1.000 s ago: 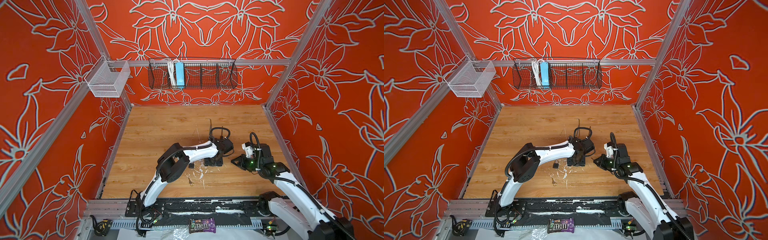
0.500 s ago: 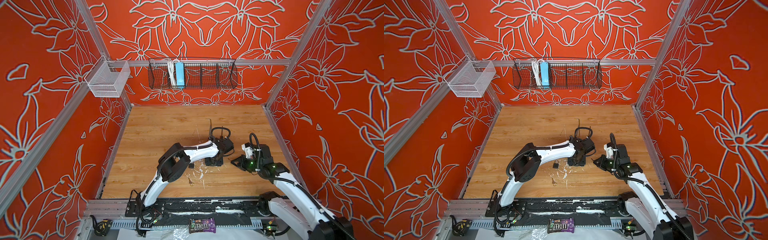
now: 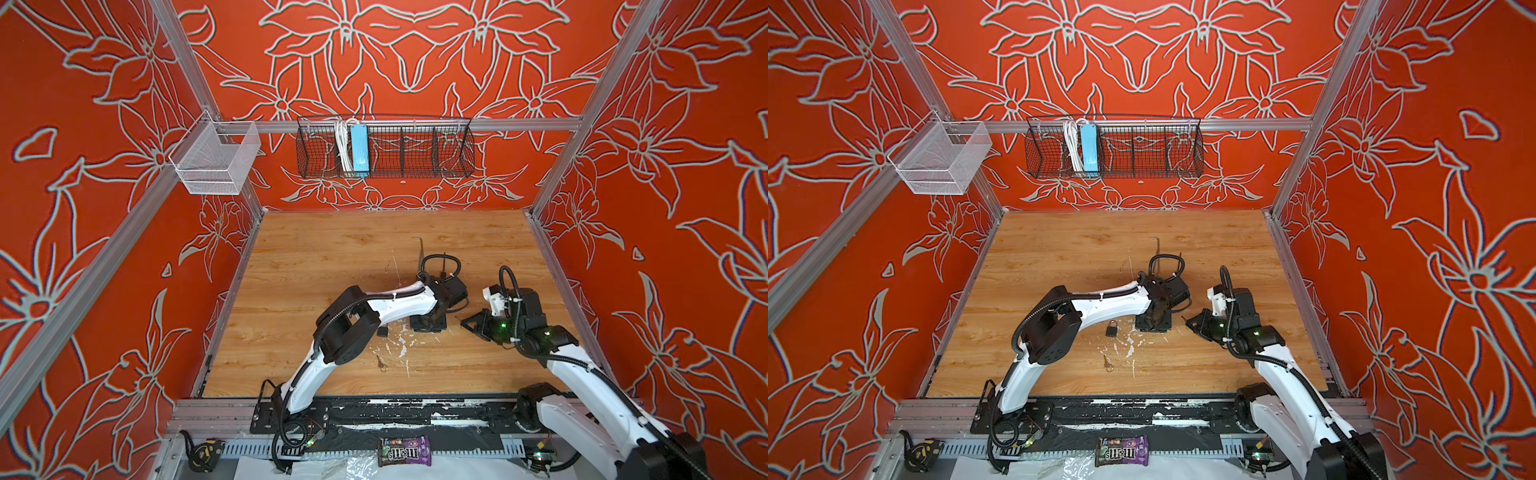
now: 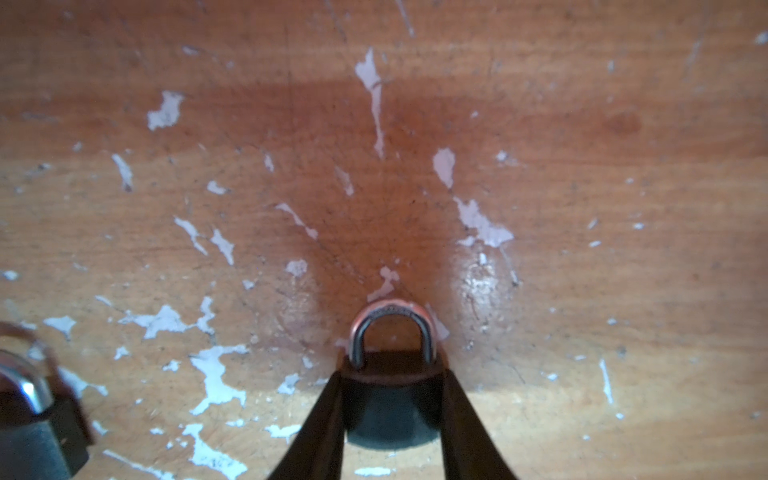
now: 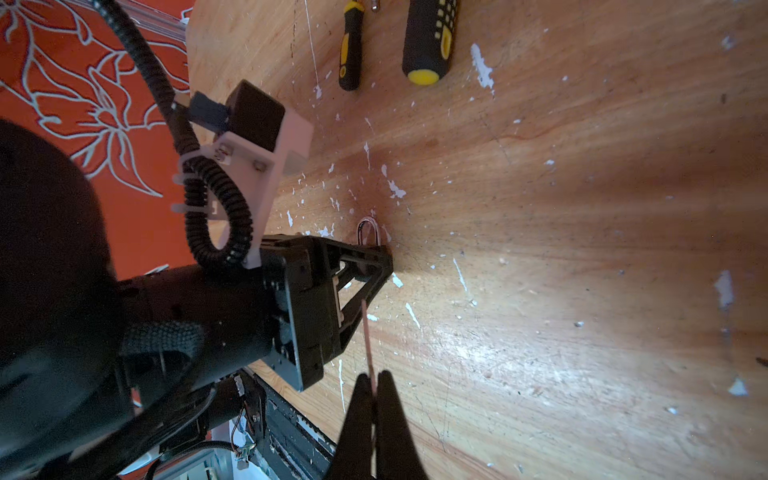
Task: Unlock with the key
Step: 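Close the left gripper on the body of the small padlock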
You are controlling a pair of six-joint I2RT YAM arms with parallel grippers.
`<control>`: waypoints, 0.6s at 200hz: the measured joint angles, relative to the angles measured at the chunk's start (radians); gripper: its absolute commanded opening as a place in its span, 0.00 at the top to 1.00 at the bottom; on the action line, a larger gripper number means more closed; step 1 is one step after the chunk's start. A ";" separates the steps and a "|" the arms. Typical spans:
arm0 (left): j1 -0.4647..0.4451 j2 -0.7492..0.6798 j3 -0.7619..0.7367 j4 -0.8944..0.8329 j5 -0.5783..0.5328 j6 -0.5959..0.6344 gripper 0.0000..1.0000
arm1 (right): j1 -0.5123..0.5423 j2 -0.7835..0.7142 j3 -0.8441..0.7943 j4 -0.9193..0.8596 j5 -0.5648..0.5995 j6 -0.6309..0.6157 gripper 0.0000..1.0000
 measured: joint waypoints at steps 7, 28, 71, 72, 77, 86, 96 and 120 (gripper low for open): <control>0.002 -0.001 -0.002 0.001 0.000 -0.002 0.67 | 0.000 0.000 0.000 0.001 -0.002 0.000 1.00; 0.004 -0.011 -0.016 0.011 -0.001 -0.008 0.71 | 0.000 0.000 0.000 0.002 -0.010 -0.002 1.00; 0.018 -0.084 -0.132 0.064 -0.005 -0.055 0.79 | 0.000 0.000 0.002 -0.014 -0.027 -0.021 1.00; 0.018 -0.086 -0.135 0.065 -0.004 -0.057 0.79 | 0.001 0.000 0.002 -0.015 -0.027 -0.021 1.00; 0.021 -0.101 -0.157 0.074 -0.005 -0.066 0.80 | 0.001 0.000 0.003 -0.020 -0.028 -0.024 1.00; 0.026 -0.132 -0.197 0.093 -0.004 -0.089 0.81 | 0.003 0.000 0.008 -0.030 -0.028 -0.028 1.00; 0.031 -0.164 -0.237 0.111 -0.005 -0.109 0.82 | 0.012 -0.001 0.012 -0.036 -0.026 -0.031 1.00; 0.047 -0.254 -0.321 0.171 0.002 -0.172 0.85 | 0.073 -0.001 0.029 -0.055 0.016 -0.038 1.00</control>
